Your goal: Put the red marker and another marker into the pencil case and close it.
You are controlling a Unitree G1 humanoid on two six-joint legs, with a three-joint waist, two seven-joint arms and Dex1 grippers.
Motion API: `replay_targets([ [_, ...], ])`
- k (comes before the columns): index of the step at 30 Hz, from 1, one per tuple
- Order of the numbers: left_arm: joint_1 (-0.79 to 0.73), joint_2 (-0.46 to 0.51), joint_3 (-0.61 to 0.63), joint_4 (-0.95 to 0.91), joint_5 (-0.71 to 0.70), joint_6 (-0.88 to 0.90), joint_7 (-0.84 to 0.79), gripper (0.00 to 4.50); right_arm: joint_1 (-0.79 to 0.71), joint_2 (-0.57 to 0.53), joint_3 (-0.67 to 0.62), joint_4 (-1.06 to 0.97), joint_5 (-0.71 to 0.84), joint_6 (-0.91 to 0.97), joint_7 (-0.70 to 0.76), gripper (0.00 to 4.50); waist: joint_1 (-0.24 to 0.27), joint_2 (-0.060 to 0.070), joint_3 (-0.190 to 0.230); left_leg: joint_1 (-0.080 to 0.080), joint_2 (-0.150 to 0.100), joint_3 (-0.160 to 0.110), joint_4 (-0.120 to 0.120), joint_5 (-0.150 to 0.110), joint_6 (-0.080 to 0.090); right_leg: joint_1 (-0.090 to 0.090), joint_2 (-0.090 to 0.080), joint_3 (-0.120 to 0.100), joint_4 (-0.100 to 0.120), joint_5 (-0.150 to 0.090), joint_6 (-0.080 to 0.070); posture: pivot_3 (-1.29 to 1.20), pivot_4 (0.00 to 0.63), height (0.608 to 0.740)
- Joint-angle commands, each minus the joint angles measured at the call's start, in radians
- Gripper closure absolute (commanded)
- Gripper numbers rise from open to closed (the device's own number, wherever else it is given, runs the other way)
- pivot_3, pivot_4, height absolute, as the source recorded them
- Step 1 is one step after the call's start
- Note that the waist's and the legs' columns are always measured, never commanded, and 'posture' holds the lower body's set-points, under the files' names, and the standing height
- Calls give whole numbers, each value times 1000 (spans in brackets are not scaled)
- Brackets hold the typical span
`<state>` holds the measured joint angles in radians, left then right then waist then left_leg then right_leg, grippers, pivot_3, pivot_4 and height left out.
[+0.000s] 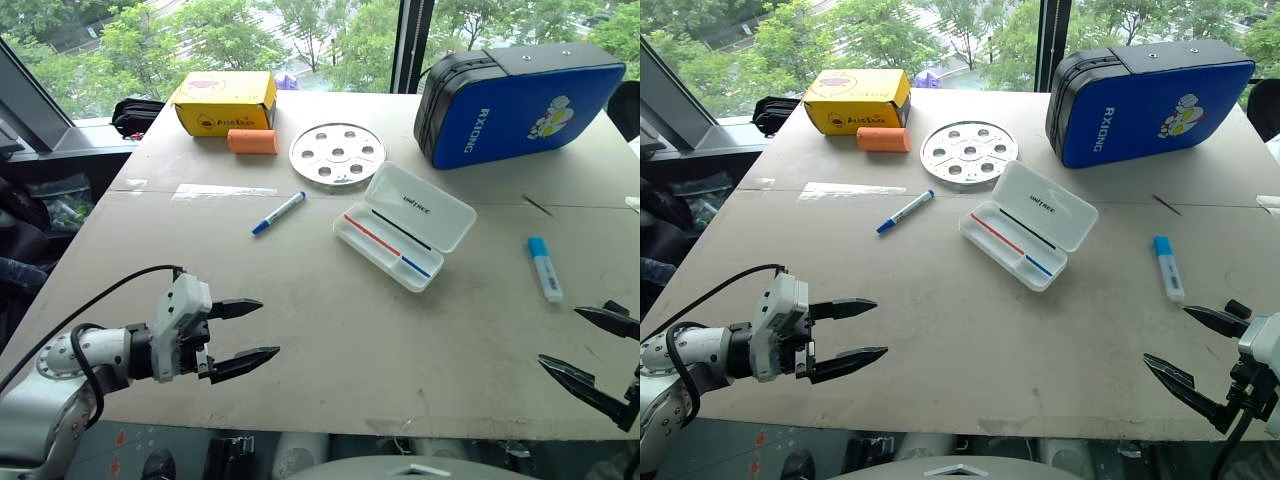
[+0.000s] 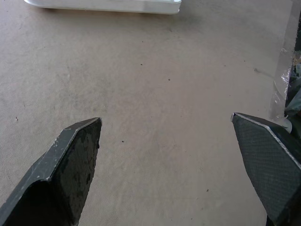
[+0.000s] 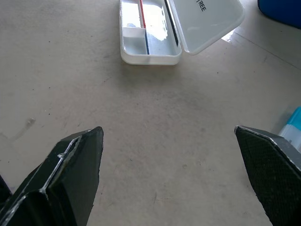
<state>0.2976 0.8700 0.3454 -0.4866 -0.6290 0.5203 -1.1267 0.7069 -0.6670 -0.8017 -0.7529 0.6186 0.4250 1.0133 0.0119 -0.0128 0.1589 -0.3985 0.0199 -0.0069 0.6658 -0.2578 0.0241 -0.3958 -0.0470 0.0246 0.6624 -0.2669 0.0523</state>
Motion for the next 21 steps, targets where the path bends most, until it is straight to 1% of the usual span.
replay_targets([
  [1, -33, 11, -4, -12, -11, 4, 10, 8, -13, -6, 33, -17, -10, -11, -23, 7, 0, 0, 0, 0, 0, 0, 0, 0, 0, 0, 0, 0, 0, 0, 0, 0, 150, 740],
  [5, -103, 2, -31, -42, -63, 64, 44, 8, -69, -2, 167, -92, -45, 24, -125, 7, 0, -1, -1, 0, 0, 0, 1, 0, 0, 0, 0, 0, 0, 0, 0, 0, 150, 740],
  [6, -113, 2, -36, -48, -72, 68, 41, 8, -117, -9, 227, -120, -31, 60, -170, 7, -1, -1, -1, 0, 0, 0, 1, 0, 0, 0, 0, 0, 0, 0, 0, 0, 150, 740],
  [8, -123, 11, -47, -59, -78, 59, 22, 8, -216, -48, 345, -182, -24, 178, -273, 7, -9, -1, 0, 0, 0, 1, 0, 0, 0, 0, 1, 1, 0, 0, 0, 0, 150, 740],
  [10, -126, 21, -53, -67, -73, 40, -2, 8, -329, -99, 461, -218, -83, 326, -402, 7, -14, -1, 0, 0, 1, 1, 0, 0, 0, 0, 1, 1, 1, 0, 0, 0, 150, 740],
  [11, -127, 24, -54, -71, -73, 33, -9, 8, -407, -102, 513, -208, -39, 413, -442, 7, -14, -1, 0, 0, 1, 0, 0, 0, 0, -1, 1, 0, 1, 0, 0, 0, 150, 740],
  [12, -126, 26, -52, -75, -74, 28, -15, 0, -475, -91, 548, -194, 23, 475, -463, 244, -15, -2, 0, 0, 1, 0, 0, 0, 0, -1, 1, 0, 0, 0, 0, 0, 150, 740],
  [14, -121, 31, -54, -86, -68, 17, -27, 0, -584, -44, 593, -177, 81, 553, -524, 729, -13, -2, 0, -1, 1, -1, 0, 0, 0, -1, 1, 0, 0, 0, 0, 0, 150, 740],
  [17, -89, 37, -38, -100, -51, -9, -35, 0, -747, 11, 729, -149, 42, 672, -640, 2257, -14, -2, 1, -1, 0, -1, 0, 0, 0, -1, 1, 0, 0, 1, 0, 0, 150, 740],
  [21, -47, 37, -13, -118, -54, -22, -28, 0, -858, 65, 836, -89, 34, 768, -703, 2257, -14, -2, 1, -1, 0, -2, -1, 0, 0, -1, 0, -1, 0, 1, 0, 0, 150, 740],
])
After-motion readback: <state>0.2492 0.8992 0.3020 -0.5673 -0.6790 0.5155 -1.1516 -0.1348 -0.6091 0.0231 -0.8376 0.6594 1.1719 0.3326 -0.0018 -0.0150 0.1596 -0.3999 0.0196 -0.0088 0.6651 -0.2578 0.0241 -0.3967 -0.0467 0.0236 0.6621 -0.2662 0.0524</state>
